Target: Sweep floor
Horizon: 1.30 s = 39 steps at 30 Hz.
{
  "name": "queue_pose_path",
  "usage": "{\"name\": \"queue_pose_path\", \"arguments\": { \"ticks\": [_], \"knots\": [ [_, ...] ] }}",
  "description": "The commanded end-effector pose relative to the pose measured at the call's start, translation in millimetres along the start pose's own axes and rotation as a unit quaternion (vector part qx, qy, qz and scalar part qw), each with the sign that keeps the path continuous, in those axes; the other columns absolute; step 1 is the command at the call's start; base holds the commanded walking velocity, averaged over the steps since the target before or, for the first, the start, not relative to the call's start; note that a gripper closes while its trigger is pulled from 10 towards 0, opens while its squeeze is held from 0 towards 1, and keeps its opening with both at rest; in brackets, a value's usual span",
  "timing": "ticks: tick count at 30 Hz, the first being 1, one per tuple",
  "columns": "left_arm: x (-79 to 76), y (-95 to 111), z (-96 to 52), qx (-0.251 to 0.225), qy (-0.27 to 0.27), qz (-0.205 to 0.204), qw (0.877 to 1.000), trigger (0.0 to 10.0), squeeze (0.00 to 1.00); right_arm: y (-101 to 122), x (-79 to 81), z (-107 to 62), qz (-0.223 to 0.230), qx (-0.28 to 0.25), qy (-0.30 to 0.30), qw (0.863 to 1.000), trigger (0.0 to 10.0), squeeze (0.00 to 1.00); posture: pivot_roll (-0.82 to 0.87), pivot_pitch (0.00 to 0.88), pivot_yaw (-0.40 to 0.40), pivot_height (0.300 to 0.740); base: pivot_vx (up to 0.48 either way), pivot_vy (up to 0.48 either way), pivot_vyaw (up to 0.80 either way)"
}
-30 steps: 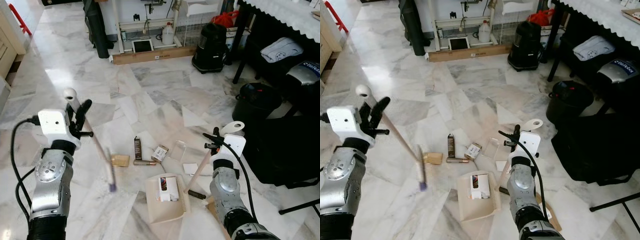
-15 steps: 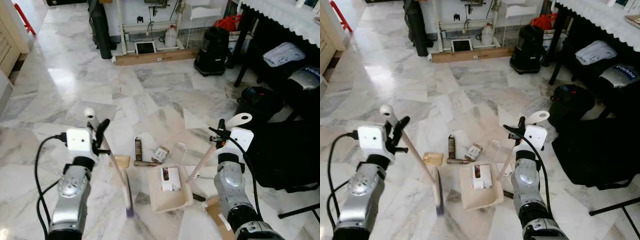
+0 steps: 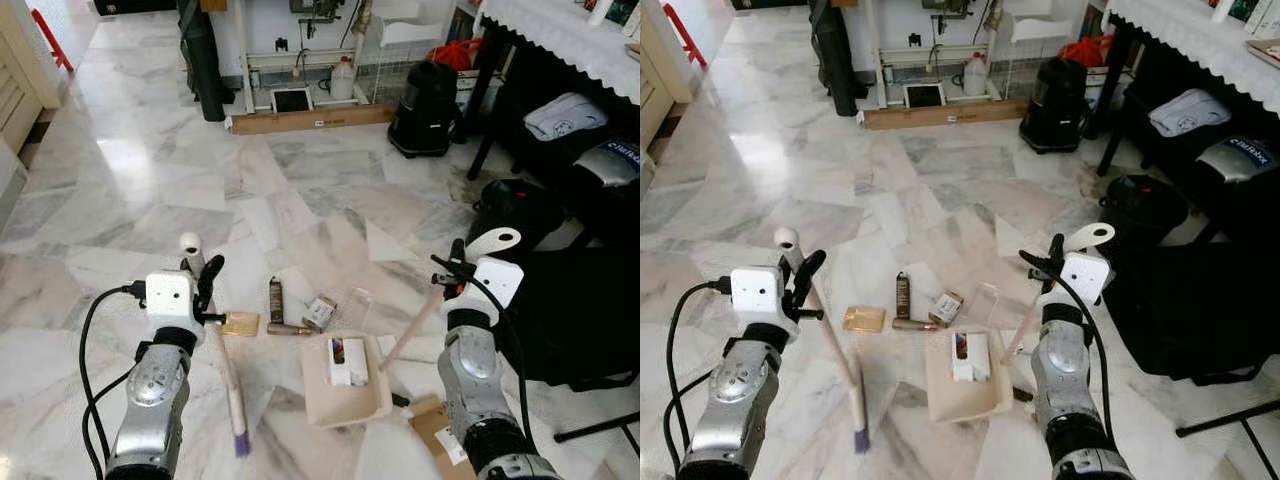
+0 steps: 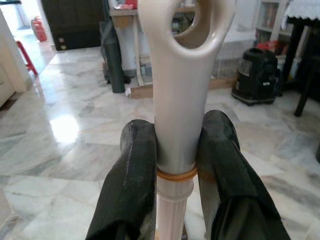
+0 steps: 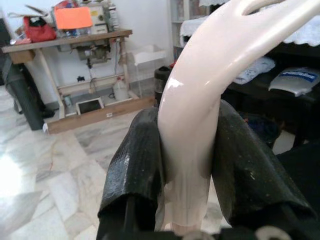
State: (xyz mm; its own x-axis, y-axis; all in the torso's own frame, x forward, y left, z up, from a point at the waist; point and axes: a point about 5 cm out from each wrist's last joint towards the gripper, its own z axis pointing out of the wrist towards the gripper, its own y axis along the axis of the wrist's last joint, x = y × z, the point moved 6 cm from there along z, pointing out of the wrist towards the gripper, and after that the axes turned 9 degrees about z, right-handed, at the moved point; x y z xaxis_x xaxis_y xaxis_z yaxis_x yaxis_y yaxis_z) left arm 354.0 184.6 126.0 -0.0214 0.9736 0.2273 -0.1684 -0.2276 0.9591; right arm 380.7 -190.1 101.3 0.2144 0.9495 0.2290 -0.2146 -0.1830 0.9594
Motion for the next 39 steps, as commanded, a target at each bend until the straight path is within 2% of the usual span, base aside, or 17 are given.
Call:
{"name": "queue_pose_path", "arguments": {
  "ticks": [1,21,27,31,39],
  "knots": [
    [-0.2,8,3.0,-0.02,0.003,0.005,1.0,10.0,0.0,19,6.4,4.8,0.012,-0.035,0.005,0.999,10.0,0.0,0.08,0.0,-0.014,0.74,0.0,0.0,0.61],
    [-3.0,-1,2.0,-0.01,0.013,0.011,1.0,10.0,0.0,14,9.1,-3.2,0.015,-0.025,0.006,1.0,10.0,0.0,0.07,0.0,-0.013,0.74,0.0,0.0,0.62],
    [-0.1,-1,0.0,-0.014,0.022,0.015,1.0,10.0,0.0,12,-3.7,-10.6,0.004,-0.026,-0.002,1.0,10.0,0.0,0.06,0.017,-0.008,0.74,0.0,0.0,0.61],
    [4.2,0,-5.7,-0.019,0.022,0.033,0.999,10.0,0.0,10,-10.5,-17.4,-0.011,-0.025,0.003,1.0,10.0,0.0,0.06,0.028,-0.003,0.74,0.0,0.0,0.57],
    [13.3,-2,-10.8,-0.018,0.036,0.045,0.998,10.0,0.0,13,-12.4,-19.3,-0.013,-0.026,0.008,1.0,10.0,0.0,0.06,0.035,-0.005,0.74,0.0,0.0,0.75]
  ]
}}
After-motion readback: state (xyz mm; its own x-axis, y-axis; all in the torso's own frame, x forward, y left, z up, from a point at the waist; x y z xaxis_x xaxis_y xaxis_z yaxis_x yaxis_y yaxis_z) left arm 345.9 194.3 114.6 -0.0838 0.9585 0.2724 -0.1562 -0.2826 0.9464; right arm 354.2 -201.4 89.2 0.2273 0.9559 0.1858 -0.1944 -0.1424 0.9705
